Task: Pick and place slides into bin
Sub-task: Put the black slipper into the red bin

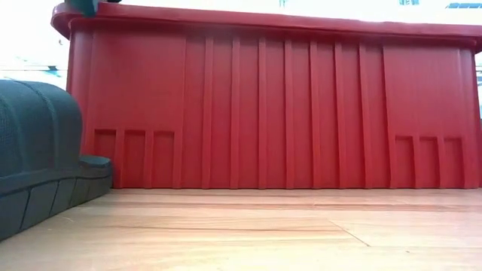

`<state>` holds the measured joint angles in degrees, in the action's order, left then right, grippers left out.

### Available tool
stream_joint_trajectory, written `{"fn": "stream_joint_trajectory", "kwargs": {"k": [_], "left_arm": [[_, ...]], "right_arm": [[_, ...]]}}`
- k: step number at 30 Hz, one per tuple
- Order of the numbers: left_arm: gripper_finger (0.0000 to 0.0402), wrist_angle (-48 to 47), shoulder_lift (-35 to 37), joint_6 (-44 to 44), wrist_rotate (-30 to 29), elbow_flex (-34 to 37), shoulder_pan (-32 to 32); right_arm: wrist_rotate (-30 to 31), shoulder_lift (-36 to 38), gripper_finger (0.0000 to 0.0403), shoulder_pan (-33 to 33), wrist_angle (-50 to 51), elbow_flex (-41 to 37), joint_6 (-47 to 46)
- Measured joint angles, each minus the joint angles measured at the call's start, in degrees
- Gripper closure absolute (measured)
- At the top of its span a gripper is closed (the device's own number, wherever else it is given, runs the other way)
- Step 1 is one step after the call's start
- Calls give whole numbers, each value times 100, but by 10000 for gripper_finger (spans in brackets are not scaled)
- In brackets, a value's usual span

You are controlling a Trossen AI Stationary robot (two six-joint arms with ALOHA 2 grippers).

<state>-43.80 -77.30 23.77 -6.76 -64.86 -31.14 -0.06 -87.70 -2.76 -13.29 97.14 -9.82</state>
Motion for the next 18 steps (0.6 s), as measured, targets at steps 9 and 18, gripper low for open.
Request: {"fn": "stream_joint_trajectory", "kwargs": {"k": [9, 18], "left_arm": [[225, -816, 2, 32, -924, 57, 439], [225, -570, -2, -176, 150, 35, 450]], "right_arm": [[1, 0, 236, -36, -15, 0, -106], [1, 0, 236, -36, -14, 2, -149]]}}
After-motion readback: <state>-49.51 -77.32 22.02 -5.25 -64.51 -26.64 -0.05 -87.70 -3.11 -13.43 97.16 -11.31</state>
